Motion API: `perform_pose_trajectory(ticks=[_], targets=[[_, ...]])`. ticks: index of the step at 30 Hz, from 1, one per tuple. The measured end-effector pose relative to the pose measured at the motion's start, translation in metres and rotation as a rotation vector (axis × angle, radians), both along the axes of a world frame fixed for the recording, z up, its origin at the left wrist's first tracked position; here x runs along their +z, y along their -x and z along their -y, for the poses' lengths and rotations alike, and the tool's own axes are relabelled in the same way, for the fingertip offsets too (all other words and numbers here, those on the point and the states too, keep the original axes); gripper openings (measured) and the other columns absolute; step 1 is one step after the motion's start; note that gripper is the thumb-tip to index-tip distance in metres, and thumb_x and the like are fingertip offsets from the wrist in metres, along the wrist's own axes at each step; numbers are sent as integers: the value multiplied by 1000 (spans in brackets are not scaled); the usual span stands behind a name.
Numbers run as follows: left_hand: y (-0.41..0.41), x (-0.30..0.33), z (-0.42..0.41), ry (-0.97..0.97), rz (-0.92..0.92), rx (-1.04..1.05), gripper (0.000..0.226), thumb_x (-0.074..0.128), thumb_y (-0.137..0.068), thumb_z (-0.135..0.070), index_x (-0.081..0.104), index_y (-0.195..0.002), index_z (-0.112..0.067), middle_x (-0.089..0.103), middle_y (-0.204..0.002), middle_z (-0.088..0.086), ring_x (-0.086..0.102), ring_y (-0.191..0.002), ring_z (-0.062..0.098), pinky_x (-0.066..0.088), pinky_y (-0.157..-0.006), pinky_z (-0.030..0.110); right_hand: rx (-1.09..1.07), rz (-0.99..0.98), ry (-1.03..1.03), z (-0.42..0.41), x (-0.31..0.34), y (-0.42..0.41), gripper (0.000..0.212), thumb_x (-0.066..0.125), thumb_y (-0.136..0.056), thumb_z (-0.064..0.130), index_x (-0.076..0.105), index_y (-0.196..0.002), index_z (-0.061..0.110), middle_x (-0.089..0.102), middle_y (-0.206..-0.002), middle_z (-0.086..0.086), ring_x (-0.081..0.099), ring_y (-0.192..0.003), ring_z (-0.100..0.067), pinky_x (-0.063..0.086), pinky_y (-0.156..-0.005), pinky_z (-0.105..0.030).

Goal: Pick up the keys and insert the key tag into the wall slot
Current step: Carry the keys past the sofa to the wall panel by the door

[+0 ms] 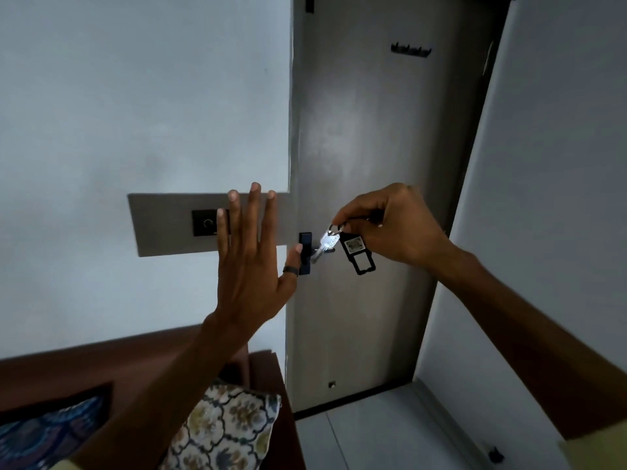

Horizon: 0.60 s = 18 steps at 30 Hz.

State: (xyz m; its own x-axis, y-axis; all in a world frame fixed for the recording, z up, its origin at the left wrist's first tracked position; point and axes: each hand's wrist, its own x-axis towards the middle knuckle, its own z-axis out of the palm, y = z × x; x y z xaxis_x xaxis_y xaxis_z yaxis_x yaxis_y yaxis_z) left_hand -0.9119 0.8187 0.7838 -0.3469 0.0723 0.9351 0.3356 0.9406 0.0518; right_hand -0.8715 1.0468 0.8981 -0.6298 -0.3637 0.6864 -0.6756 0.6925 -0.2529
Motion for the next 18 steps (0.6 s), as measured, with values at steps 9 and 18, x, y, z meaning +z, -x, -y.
perform_pose_trajectory(ticks=[9, 18], targets=[[103, -28, -33, 28, 37, 187, 78, 42, -109, -53, 22, -170, -7, 14, -179, 17, 2, -168, 35, 7, -137, 52, 149, 6, -1, -70, -17, 155, 21, 71, -91, -4, 82, -99, 12, 81, -99, -2, 72, -79, -1, 48, -78, 5], [178, -17, -83, -4, 53, 381, 80, 40, -109, -54, 19, -171, -8, 11, -180, 17, 0, -168, 36, 5, -137, 53, 391, 9, 158, -116, -12, 288, 30, 66, -81, -15, 81, -82, 10, 80, -80, -1, 76, -73, -11, 62, -72, -18]])
